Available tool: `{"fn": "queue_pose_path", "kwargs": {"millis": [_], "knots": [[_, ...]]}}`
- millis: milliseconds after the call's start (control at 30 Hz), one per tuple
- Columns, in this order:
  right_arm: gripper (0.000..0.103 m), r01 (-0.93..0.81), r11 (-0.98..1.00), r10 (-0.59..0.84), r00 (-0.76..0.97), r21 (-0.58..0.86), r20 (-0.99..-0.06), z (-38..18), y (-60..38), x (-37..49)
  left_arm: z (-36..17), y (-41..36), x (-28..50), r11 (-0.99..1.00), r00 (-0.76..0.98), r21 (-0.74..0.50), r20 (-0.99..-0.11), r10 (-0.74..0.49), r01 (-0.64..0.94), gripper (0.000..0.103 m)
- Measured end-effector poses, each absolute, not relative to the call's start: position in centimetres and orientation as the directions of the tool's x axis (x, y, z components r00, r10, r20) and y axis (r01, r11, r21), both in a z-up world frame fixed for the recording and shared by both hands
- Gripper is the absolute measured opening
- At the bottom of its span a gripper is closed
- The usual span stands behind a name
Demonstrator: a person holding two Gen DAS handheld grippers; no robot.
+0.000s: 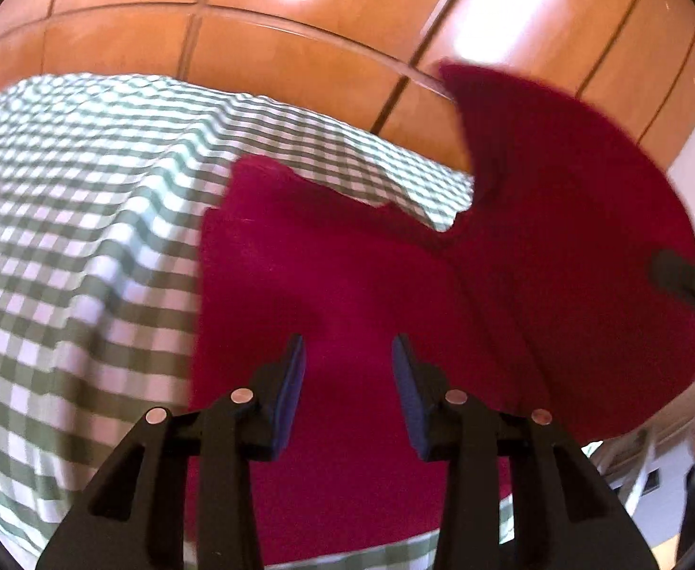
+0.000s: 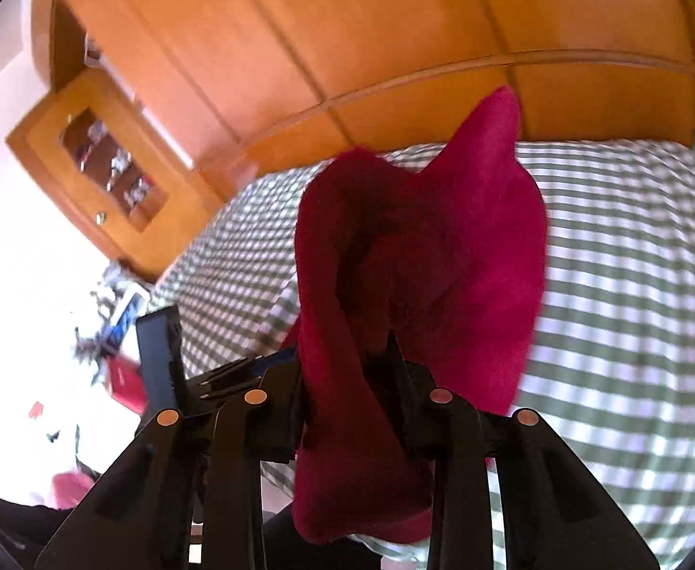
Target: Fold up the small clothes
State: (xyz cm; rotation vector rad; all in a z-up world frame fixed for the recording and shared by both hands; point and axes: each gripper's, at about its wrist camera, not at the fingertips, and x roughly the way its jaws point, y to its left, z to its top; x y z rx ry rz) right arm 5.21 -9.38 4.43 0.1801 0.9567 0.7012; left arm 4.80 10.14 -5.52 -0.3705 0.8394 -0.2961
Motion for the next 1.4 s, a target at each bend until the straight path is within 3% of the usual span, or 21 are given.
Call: {"fn": "queue_pose_path", "kwargs": {"millis": [300, 367, 433, 467, 567, 600, 767, 867, 933, 1100, 1167, 1200, 1233, 1267, 1400], "knots": [[0.028, -0.56, 0.77, 0.513, 0.261, 0.304, -0.818, -0.8, 0.7, 5.3, -5.8, 17.0, 3.5, 0.792, 0.658, -0.61, -0.592, -0.466, 0.012, 0.037], [0.028, -0.576, 0.768, 0.491, 0.248, 0.28, -0.835, -1.9, 1.8, 5.1, -5.7, 17.8, 3.6, 0.764, 0.661, -0.645, -0.566, -0.493, 0.017, 0.042], [0.031, -0.609, 0.753, 0.482, 0.255, 0.247, -0.838, -2.2, 2.4, 4.5, -5.5, 18.1, 3.8, 0.711, 0.652, -0.702, -0.522, -0.55, 0.038, 0.059], [0.033, -0.623, 0.741, 0.495, 0.252, 0.252, -0.832, -2.2, 2.4, 4.2, -5.5, 18.1, 4.0, 0.685, 0.65, -0.727, -0.5, -0.573, 0.045, 0.061], [0.058, -0.661, 0.651, 0.621, 0.181, 0.373, -0.762, -1.3, 1.1, 3.5, -5.3, 18.1, 5.1, 0.628, 0.636, -0.776, -0.452, -0.625, 0.066, 0.067], [0.074, -0.666, 0.603, 0.683, 0.146, 0.439, -0.716, -0.7, 0.4, 3.3, -5.2, 17.9, 5.4, 0.616, 0.629, -0.785, -0.444, -0.638, 0.071, 0.07], [0.074, -0.658, 0.597, 0.732, 0.213, 0.459, -0.647, 1.4, -4.6, 2.0, -5.0, 16.7, 7.2, 0.62, 0.596, -0.78, -0.457, -0.66, 0.087, 0.074], [0.065, -0.632, 0.667, 0.675, 0.285, 0.396, -0.681, 0.9, -7.7, 1.2, -5.1, 16.1, 8.1, 0.648, 0.569, -0.758, -0.499, -0.654, 0.081, 0.075], [0.051, -0.603, 0.691, 0.655, 0.287, 0.4, -0.699, 0.0, -8.7, 0.9, -5.2, 15.8, 8.6, 0.664, 0.557, -0.744, -0.52, -0.647, 0.075, 0.075], [0.045, -0.58, 0.707, 0.639, 0.28, 0.404, -0.717, -2.0, -8.9, -0.7, -4.3, 13.8, 9.6, 0.687, 0.513, -0.718, -0.55, -0.659, 0.114, 0.074], [0.045, -0.597, 0.69, 0.651, 0.266, 0.409, -0.711, -1.9, -8.3, -1.4, -3.7, 12.9, 9.7, 0.715, 0.506, -0.687, -0.573, -0.645, 0.133, 0.069], [0.045, -0.61, 0.682, 0.652, 0.258, 0.403, -0.713, -2.0, -7.6, -1.7, -3.4, 12.3, 9.8, 0.743, 0.503, -0.655, -0.599, -0.623, 0.14, 0.056], [0.045, -0.62, 0.677, 0.65, 0.251, 0.396, -0.718, -2.1, -7.0, -2.0, -3.3, 12.0, 10.1, 0.77, 0.502, -0.622, -0.626, -0.597, 0.141, 0.03], [0.045, -0.626, 0.673, 0.648, 0.243, 0.393, -0.722, -2.3, -6.6, -2.1, -3.2, 11.8, 10.2, 0.799, 0.505, -0.584, -0.652, -0.565, 0.14, 0.016], [0.045, -0.656, 0.644, 0.644, 0.187, 0.394, -0.742, -3.7, -4.3, -2.8, -2.4, 12.7, 8.7, 0.864, 0.57, -0.487, -0.678, -0.465, 0.126, 0.011]]}}
